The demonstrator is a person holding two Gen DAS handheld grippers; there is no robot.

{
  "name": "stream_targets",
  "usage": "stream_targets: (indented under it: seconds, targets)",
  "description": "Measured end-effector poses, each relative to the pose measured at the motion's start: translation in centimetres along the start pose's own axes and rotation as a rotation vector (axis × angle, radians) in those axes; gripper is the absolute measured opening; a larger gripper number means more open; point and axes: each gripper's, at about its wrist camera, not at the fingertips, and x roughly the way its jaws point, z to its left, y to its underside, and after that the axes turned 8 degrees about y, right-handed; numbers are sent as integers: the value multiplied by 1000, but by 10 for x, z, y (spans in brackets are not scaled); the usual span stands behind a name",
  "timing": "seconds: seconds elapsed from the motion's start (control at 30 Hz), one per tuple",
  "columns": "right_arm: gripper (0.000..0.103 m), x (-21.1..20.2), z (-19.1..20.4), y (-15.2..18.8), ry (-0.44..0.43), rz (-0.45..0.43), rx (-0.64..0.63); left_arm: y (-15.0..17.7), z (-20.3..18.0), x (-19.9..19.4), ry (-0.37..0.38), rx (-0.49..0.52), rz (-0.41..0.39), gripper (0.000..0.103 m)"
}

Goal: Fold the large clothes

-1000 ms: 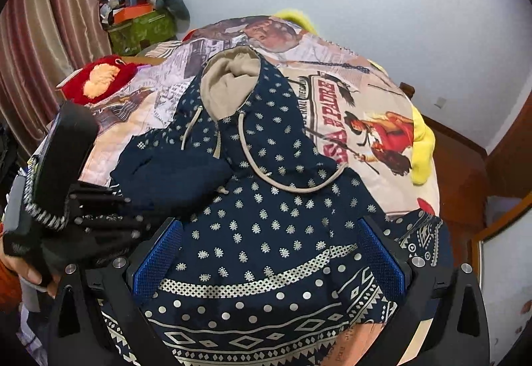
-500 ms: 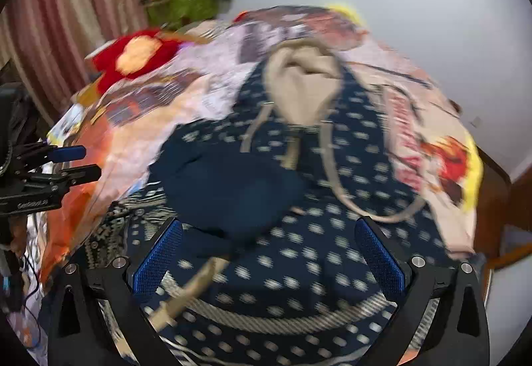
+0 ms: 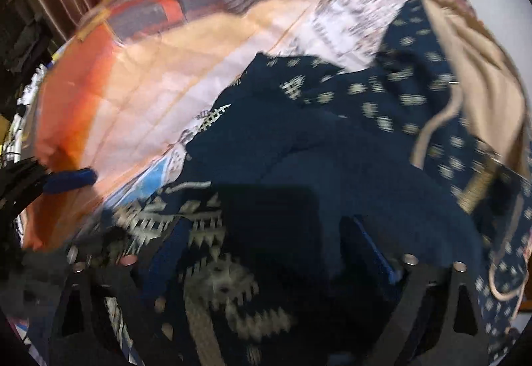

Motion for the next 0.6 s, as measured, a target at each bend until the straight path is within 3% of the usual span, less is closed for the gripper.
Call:
stream_targets:
  seconds: [0.1, 0.17, 0.27, 0.33, 0.6]
  targets:
    - [80, 13, 5, -10, 29, -19, 5, 3, -1, 2, -6, 15, -13, 65]
    - [51, 10, 9, -14, 38, -57, -10, 4, -3, 4, -15, 28, -20, 67]
    - [25, 8, 9, -14, 34, -72, -6, 4, -10, 8, -40, 47, -24, 70]
    - [14, 3, 3, -10, 24, -91, 18, 2, -15, 14, -63, 59, -26, 70]
    - [8, -77, -53, 31, -4, -247, 190, -6, -18, 21, -108, 28, -27, 70]
